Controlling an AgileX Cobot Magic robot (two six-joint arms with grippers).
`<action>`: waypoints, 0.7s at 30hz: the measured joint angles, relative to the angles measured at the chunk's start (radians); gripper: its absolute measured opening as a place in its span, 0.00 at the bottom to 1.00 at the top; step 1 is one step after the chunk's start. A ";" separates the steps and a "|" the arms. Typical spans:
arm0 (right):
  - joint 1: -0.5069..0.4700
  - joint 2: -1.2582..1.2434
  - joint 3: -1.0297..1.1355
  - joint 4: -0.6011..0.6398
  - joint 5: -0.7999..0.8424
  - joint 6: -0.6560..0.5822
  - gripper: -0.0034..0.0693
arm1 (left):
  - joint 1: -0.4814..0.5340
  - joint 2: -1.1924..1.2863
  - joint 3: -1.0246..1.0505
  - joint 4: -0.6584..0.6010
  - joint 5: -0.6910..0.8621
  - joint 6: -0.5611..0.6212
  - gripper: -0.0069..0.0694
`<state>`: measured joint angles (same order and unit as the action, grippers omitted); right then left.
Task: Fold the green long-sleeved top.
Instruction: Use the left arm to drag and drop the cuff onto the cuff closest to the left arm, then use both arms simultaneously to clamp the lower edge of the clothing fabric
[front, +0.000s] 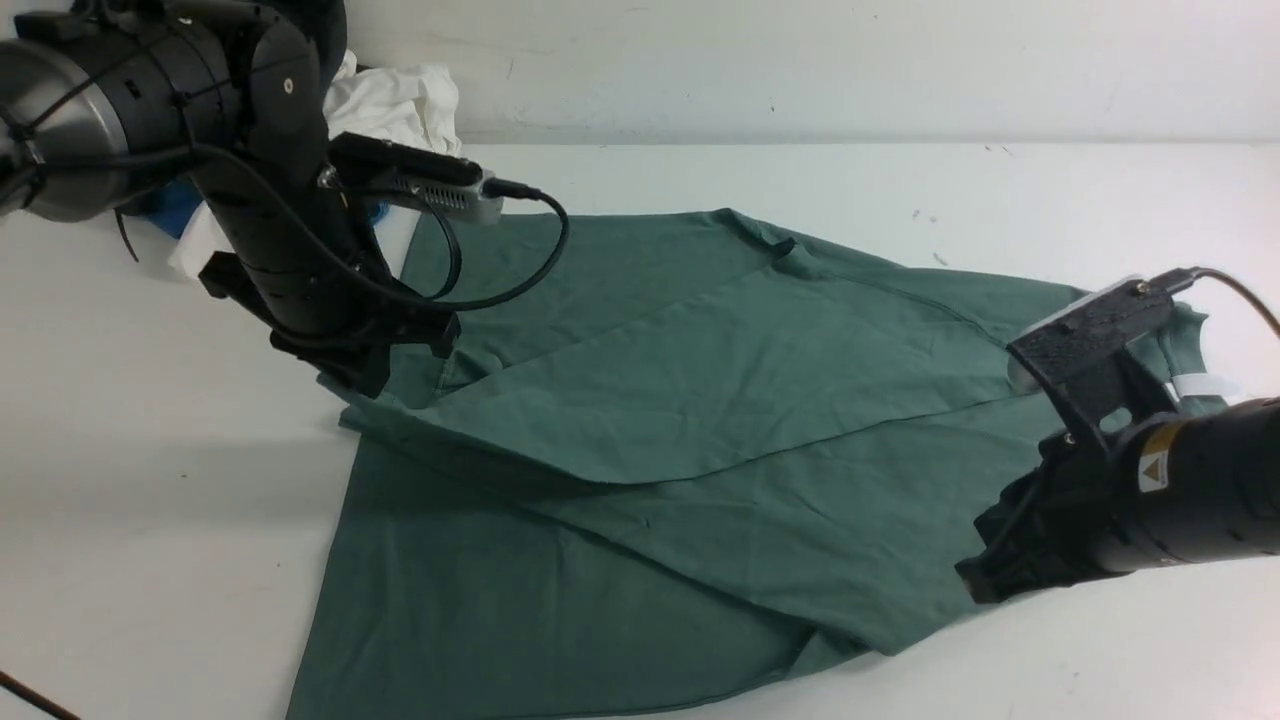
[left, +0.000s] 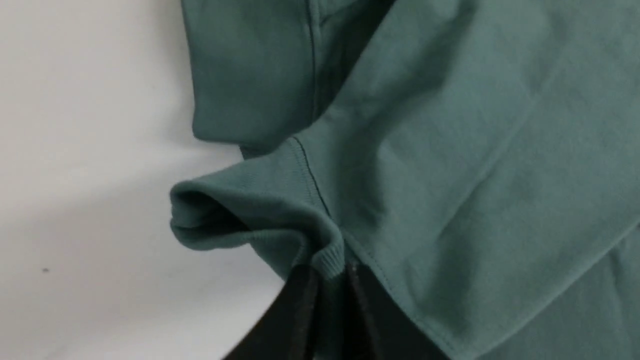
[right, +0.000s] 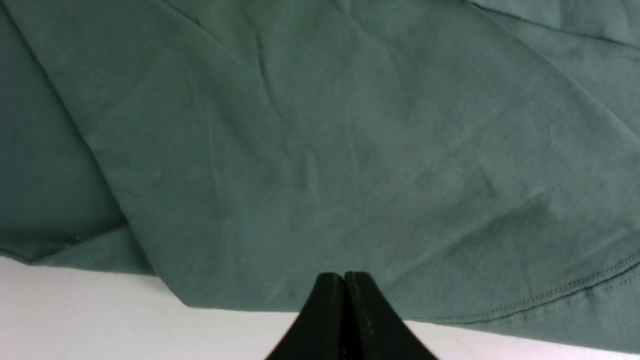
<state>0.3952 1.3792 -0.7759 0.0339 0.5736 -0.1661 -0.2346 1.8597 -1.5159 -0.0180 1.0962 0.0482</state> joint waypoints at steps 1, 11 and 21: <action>0.000 0.000 0.000 0.000 0.015 0.000 0.03 | 0.000 0.005 0.001 0.006 0.026 0.008 0.23; 0.000 0.017 -0.039 0.004 0.089 0.000 0.03 | 0.000 -0.070 0.001 0.040 0.070 0.018 0.54; -0.023 0.138 -0.346 -0.088 0.408 0.000 0.03 | -0.065 -0.088 0.115 -0.083 0.094 0.098 0.46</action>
<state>0.3722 1.5177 -1.1223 -0.0541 0.9813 -0.1661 -0.2991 1.7715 -1.4008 -0.1006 1.1900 0.1465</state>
